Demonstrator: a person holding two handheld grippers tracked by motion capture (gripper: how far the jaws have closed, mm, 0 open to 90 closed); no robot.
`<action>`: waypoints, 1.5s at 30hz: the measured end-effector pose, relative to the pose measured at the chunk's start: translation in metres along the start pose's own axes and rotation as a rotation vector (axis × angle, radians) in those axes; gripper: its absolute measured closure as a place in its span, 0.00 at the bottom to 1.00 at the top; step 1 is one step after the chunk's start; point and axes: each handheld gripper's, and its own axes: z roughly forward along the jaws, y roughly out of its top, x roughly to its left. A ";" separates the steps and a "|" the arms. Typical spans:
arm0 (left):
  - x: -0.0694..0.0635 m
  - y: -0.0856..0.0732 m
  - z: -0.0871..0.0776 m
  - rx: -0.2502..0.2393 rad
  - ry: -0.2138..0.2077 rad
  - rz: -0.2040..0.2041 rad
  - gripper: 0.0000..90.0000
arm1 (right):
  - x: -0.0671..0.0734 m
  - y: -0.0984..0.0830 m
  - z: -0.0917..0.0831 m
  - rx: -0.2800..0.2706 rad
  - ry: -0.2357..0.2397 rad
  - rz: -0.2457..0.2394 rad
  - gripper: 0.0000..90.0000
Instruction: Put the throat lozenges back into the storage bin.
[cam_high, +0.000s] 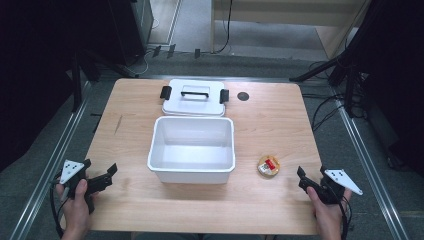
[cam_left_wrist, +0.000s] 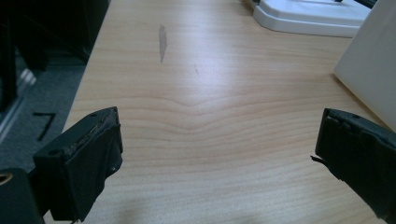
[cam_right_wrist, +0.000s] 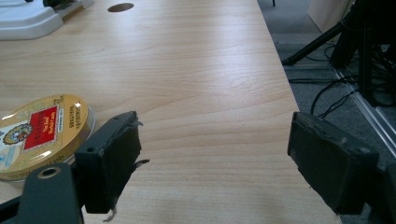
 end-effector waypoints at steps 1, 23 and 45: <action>-0.004 0.000 0.001 -0.013 0.014 0.037 0.01 | -0.002 0.000 -0.001 -0.005 0.011 0.019 0.19; -0.015 -0.003 -0.002 -0.093 -0.051 0.049 0.00 | 0.019 0.008 -0.006 0.150 0.080 -0.160 0.16; -0.008 -0.003 -0.001 -0.099 -0.120 -0.022 0.00 | 0.050 0.041 0.004 0.485 0.146 -0.326 0.15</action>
